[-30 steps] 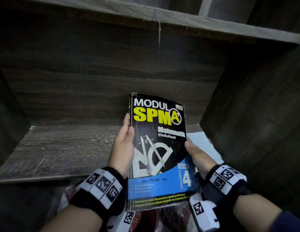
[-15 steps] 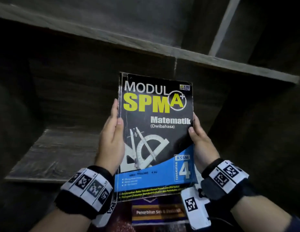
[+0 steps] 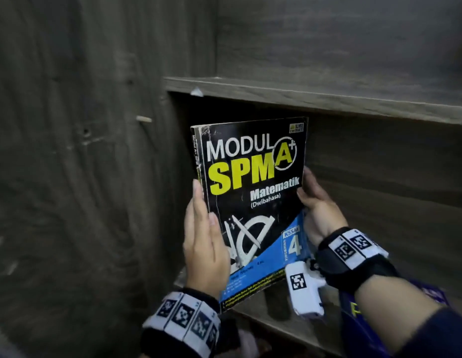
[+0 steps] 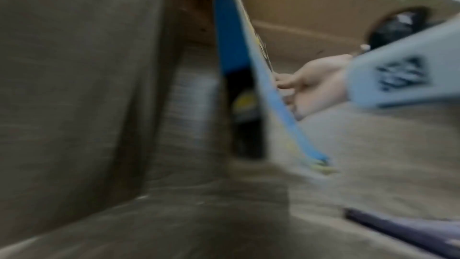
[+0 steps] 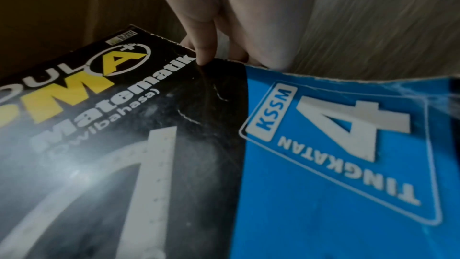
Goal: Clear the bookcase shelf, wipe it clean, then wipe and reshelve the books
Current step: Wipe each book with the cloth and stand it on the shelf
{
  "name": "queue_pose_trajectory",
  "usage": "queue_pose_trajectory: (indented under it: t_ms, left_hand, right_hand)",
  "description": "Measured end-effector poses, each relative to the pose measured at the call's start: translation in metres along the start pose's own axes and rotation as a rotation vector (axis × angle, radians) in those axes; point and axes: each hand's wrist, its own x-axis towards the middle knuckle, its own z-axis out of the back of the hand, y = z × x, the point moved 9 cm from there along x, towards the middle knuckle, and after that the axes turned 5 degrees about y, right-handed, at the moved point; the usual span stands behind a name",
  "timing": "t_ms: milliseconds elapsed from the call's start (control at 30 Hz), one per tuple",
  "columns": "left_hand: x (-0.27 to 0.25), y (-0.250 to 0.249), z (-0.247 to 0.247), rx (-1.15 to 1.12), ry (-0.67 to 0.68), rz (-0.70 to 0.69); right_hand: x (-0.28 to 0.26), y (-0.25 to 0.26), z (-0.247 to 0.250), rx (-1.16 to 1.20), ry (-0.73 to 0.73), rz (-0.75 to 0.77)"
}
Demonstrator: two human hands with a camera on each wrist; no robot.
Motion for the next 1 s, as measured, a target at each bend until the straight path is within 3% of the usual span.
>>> queue_pose_trajectory:
  t_ms: [200,433,500,633,800,1000]
  left_hand:
    - [0.007,0.031,0.032,0.109,-0.171,-0.033]
    - [-0.008,0.041,0.030,0.231,-0.204,-0.033]
    - [-0.015,0.047,0.030,0.304,-0.204,-0.013]
    - [-0.020,0.060,0.027,0.260,-0.163,0.064]
    - [-0.018,0.055,0.029,0.232,-0.218,0.030]
    - [-0.017,0.054,0.028,0.261,-0.233,-0.017]
  right_hand:
    - [0.047,-0.049,-0.068,0.074,0.070,0.000]
    - [0.062,-0.090,-0.085,0.111,0.011,0.031]
    - [0.060,-0.096,-0.090,0.000,0.015,0.049]
    - [0.055,-0.108,-0.102,-0.523,0.083,0.019]
    - [0.051,-0.145,-0.082,-0.550,0.084,-0.060]
    - [0.039,-0.151,-0.096,-0.571,0.195,-0.122]
